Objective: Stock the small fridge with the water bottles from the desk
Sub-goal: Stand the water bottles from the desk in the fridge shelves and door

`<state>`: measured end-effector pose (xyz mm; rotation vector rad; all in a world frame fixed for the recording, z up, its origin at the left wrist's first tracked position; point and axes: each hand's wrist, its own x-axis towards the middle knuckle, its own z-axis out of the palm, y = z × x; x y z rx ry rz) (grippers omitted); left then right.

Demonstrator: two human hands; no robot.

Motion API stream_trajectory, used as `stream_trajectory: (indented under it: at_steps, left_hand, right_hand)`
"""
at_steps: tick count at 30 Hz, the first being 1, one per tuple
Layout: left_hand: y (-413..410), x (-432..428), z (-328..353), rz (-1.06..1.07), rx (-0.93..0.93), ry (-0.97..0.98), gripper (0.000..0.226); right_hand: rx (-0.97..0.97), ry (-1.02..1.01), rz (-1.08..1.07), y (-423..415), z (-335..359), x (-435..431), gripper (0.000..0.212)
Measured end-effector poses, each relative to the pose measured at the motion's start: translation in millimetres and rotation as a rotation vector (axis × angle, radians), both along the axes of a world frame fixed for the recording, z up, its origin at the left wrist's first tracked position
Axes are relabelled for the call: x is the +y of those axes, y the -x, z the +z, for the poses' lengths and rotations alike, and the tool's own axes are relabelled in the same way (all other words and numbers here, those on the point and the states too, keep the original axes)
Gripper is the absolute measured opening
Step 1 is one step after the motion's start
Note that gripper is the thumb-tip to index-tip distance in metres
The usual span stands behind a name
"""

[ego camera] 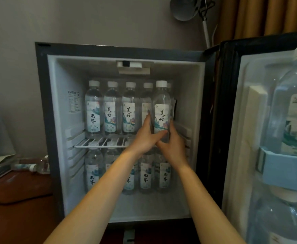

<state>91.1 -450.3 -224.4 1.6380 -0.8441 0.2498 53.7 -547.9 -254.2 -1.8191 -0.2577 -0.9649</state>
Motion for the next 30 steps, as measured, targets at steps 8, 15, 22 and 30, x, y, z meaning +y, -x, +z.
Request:
stream_trajectory:
  at_steps: [8, 15, 22, 30]
  left_hand:
    - [-5, -6, -5, 0.192, 0.004, 0.004, 0.056]
    - [-5, -8, -1, 0.293, 0.047, -0.093, 0.053]
    - [1, -4, 6, 0.268, 0.184, -0.137, 0.069]
    - [19, 16, 1, 0.273, 0.213, -0.058, 0.042]
  right_hand:
    - [0.124, 0.012, -0.106, -9, -2, -8, 0.055]
    - [0.169, 0.008, -0.182, -9, 4, -5, 0.042]
    - [0.217, 0.012, -0.172, -2, 9, -3, 0.042]
    - [0.166, 0.124, -0.433, 23, -12, 28, 0.057]
